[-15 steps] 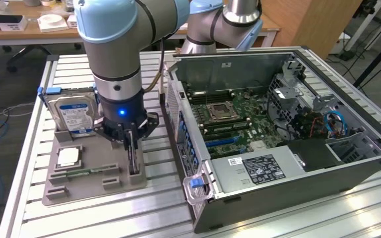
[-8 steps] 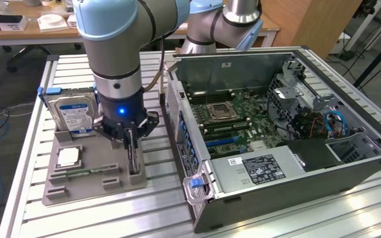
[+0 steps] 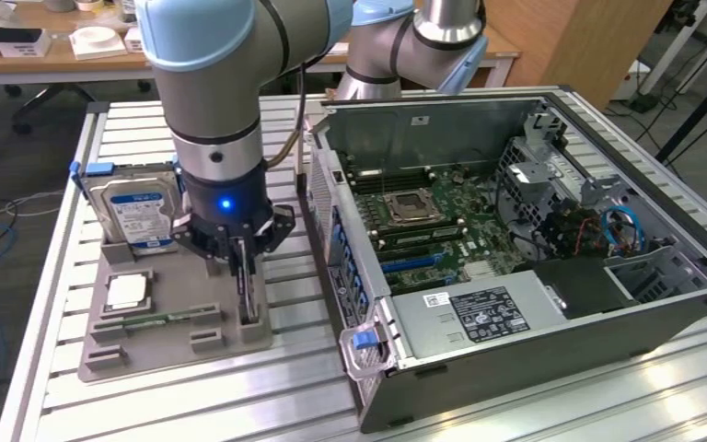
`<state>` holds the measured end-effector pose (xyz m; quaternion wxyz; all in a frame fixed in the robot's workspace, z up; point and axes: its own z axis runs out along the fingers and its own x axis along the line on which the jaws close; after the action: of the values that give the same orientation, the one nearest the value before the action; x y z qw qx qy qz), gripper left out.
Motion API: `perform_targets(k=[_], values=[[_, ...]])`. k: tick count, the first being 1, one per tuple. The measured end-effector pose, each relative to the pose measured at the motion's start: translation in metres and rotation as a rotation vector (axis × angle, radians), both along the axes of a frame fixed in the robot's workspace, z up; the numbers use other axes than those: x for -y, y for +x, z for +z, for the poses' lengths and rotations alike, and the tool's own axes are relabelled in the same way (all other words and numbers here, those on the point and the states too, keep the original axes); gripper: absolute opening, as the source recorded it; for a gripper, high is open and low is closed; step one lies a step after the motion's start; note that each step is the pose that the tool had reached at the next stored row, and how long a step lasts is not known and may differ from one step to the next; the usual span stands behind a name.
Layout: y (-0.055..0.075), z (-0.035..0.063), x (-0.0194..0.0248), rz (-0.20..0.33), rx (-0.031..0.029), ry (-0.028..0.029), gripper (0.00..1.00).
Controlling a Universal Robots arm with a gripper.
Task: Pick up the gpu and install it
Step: 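Pick up the gpu and move the gpu toward the slot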
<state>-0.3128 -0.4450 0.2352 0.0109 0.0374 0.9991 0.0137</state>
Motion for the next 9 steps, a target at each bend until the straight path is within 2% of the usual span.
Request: perform_targets(k=[9], values=[[0.0000, 0.0023, 0.0000, 0.000, 0.0000, 0.0000, 0.27]])
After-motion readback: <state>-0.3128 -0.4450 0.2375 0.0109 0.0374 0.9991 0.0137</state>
